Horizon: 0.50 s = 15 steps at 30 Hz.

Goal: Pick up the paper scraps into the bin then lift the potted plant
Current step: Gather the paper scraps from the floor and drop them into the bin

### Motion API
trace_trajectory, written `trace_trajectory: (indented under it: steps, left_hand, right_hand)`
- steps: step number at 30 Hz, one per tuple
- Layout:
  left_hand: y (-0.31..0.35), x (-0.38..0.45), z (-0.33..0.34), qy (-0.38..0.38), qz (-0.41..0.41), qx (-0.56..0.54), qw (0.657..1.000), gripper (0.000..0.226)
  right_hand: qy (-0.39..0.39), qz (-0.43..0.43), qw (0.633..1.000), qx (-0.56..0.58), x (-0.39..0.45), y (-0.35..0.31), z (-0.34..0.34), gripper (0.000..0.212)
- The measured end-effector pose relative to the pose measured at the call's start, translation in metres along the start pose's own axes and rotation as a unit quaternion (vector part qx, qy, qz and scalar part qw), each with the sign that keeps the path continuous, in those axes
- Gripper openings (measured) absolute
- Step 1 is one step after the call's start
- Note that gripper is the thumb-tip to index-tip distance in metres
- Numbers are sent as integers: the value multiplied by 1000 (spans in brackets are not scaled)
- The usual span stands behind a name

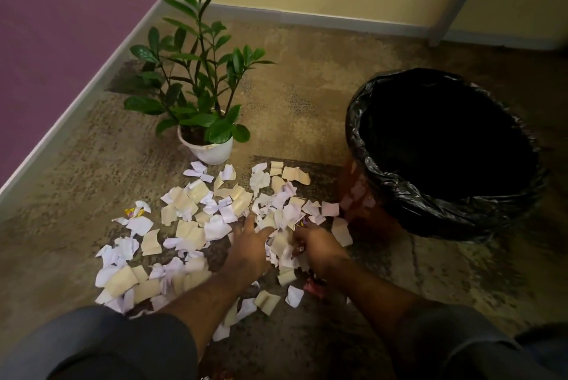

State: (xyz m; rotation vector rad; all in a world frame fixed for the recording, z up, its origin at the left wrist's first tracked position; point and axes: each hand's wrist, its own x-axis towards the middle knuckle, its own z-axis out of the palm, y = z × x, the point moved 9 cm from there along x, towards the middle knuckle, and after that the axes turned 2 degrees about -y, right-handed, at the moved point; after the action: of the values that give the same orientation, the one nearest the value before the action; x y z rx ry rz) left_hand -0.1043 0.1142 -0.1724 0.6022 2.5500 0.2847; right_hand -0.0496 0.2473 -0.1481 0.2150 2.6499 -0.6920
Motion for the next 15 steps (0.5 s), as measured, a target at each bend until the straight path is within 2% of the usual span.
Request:
trace_trajectory:
  steps: [3, 6, 10, 15]
  left_hand:
    - [7, -4, -13, 49, -3, -52, 997, 46]
    - [6, -5, -20, 46, 7, -95, 994, 32]
    - [-8, -5, -22, 57, -20, -144, 988, 24]
    - [12, -11, -82, 164, -13, -260, 952, 19]
  right_hand:
    - [24, 13, 997, 67, -4, -3, -31, 30]
    - [74, 18, 993, 93, -10, -4, -67, 40]
    - [102, 22, 977, 184, -13, -12, -82, 50]
    - [159, 10, 954, 255, -21, -25, -128, 51]
